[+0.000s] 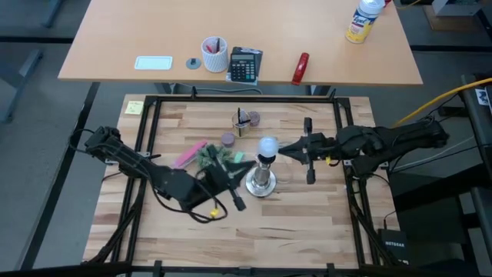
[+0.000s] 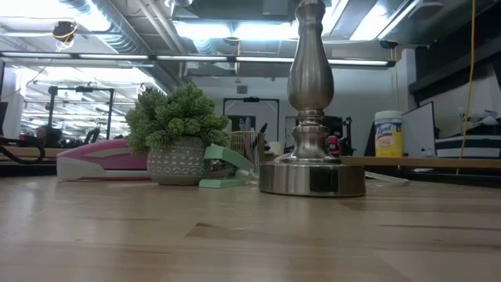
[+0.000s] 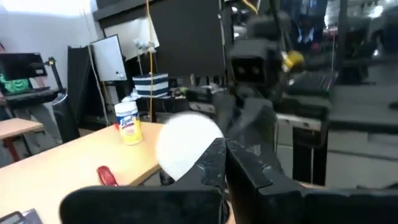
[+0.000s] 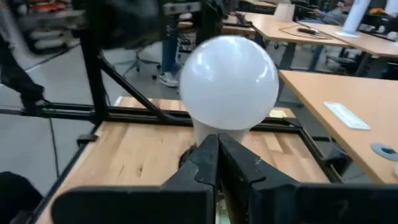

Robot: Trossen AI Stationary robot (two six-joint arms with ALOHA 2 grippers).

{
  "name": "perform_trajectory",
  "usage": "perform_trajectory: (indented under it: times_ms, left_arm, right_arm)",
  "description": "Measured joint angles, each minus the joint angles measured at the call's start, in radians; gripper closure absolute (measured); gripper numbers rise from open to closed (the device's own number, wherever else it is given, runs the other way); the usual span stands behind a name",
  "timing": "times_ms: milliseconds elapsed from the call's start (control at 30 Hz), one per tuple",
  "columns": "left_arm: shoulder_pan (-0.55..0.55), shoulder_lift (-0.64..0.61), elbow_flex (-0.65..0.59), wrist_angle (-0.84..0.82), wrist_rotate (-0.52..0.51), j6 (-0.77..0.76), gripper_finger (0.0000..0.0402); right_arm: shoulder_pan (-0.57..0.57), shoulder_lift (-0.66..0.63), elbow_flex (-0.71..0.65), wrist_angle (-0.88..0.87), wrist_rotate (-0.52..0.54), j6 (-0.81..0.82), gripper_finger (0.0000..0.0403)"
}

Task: Screw lightbulb
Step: Remove the lightbulb from the lamp

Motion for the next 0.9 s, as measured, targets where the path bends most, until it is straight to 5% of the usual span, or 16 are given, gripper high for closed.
perform_trajectory:
  times_ms: [167, 300, 433, 600, 900]
  left_arm:
    - [-0.006, -0.127, 0.000, -0.013, -0.001, 0.090, 0.0400]
    - [0.025, -0.250, 0.000, -0.227, 0.016, 0.037, 0.0400]
    - [0.133, -0.338, 0.000, -0.537, 0.250, -0.189, 0.0400]
    - [0.267, -0.301, 0.000, -0.679, 0.472, -0.345, 0.0400]
    - [0.324, -0.189, 0.000, -0.612, 0.489, -0.302, 0.0400]
  right_arm:
    - [0.000, -0.046, 0.000, 0.005, 0.007, -0.002, 0.0386]
    - [0.000, -0.082, 0.000, 0.010, 0.016, -0.003, 0.0386]
    - [0.000, -0.090, 0.000, 0.022, 0.016, -0.003, 0.0386]
    - [0.000, -0.051, 0.000, 0.059, -0.011, -0.003, 0.0386]
    - [0.000, 0.012, 0.000, 0.068, -0.012, 0.022, 0.0386]
